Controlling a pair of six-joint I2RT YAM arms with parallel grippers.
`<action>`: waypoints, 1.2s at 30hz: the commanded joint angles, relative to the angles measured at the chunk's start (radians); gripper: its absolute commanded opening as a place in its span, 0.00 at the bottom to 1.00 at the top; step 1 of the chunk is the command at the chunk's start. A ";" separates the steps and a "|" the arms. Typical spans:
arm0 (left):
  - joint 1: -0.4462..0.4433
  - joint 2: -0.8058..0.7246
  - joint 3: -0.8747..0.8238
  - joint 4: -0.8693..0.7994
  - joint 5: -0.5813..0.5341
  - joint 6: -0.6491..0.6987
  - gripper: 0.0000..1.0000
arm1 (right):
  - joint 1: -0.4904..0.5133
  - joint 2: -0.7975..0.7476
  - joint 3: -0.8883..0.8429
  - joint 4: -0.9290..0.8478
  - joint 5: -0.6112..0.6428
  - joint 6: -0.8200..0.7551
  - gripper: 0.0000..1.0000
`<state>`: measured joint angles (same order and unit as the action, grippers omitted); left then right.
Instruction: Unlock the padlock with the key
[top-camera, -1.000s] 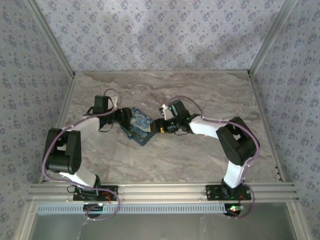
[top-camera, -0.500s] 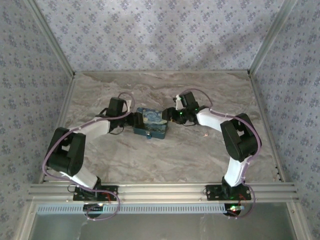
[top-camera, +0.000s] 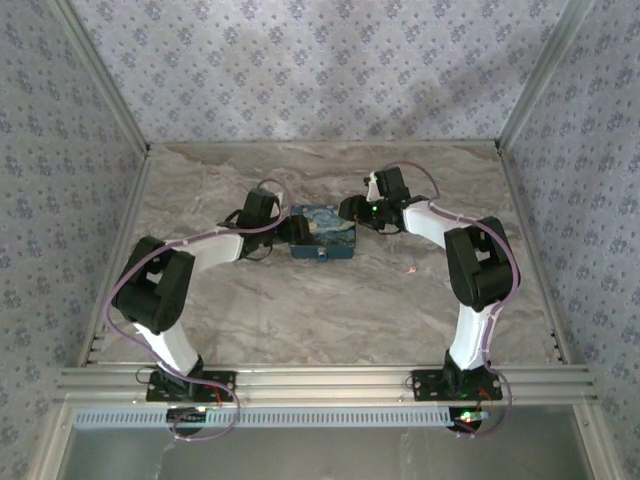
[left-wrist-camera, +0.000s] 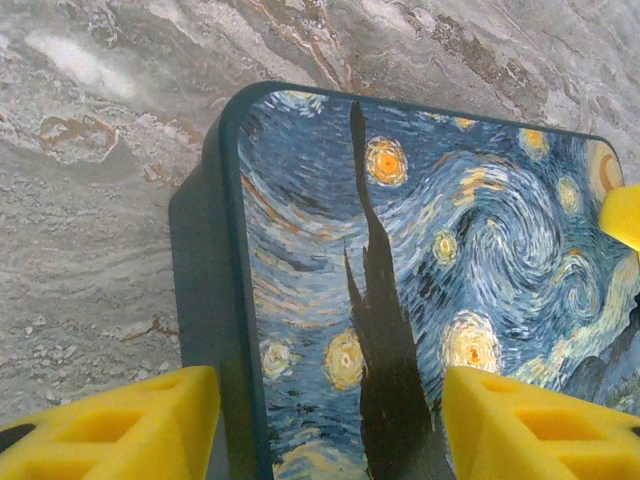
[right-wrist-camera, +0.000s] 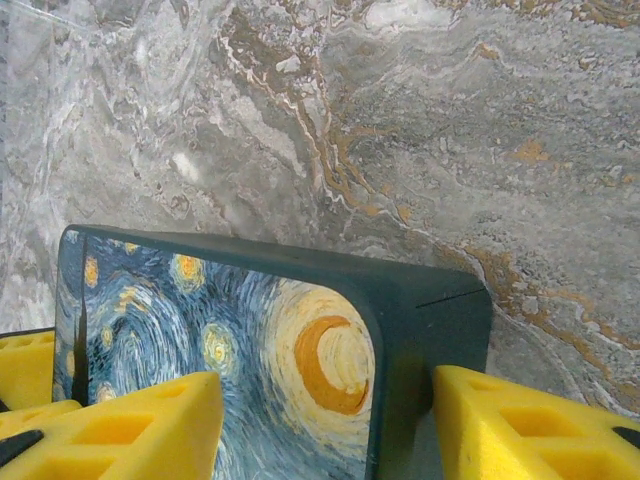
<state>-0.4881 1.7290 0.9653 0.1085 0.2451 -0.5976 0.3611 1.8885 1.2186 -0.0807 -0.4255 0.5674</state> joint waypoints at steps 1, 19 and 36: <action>-0.023 -0.012 -0.009 0.004 -0.027 -0.021 0.66 | 0.004 -0.017 0.010 -0.029 -0.019 -0.028 0.60; 0.074 -0.453 -0.269 0.010 -0.213 -0.139 0.98 | -0.117 -0.470 -0.238 -0.334 0.408 -0.094 0.72; -0.063 -0.380 -0.258 0.016 -0.139 -0.187 0.91 | -0.163 -0.337 -0.336 -0.460 0.470 0.053 0.36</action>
<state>-0.5354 1.3365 0.6628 0.1226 0.0937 -0.7723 0.2031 1.5211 0.8959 -0.5438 0.0376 0.5739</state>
